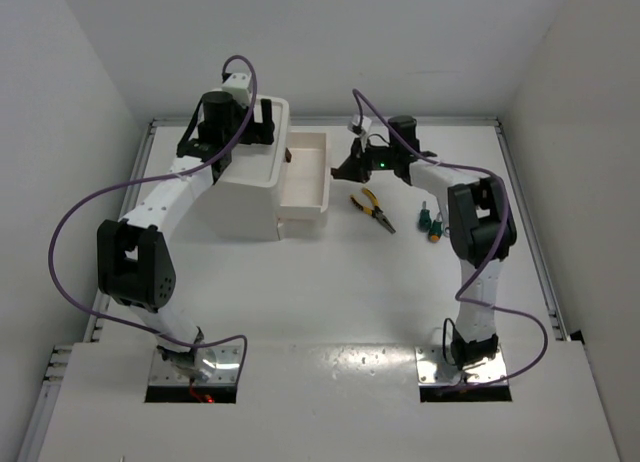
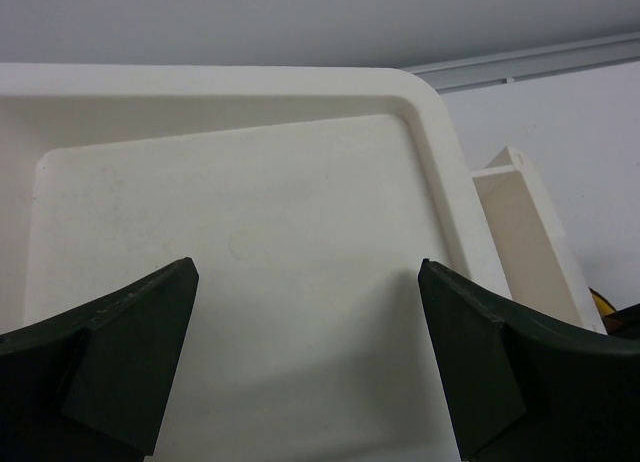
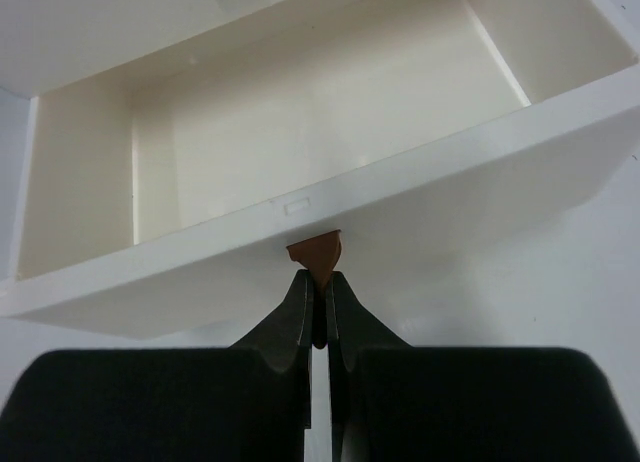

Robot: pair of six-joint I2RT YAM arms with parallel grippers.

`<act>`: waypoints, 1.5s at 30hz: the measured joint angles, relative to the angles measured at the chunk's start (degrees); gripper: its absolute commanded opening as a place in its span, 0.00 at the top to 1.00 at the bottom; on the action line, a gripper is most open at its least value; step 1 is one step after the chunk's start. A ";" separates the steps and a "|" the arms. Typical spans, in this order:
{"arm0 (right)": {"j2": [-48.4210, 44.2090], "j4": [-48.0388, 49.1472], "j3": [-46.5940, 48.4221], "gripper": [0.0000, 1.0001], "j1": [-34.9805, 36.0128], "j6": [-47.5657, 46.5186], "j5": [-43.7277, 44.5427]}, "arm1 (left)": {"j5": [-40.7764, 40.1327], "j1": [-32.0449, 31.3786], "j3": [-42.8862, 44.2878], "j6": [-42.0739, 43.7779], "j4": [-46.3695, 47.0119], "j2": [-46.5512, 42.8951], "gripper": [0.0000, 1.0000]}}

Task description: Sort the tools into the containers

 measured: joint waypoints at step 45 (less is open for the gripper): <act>2.64 -36.41 10.16 0.54 -2.21 -2.43 31.61 | 0.66 0.00 0.52 0.02 0.28 0.61 0.00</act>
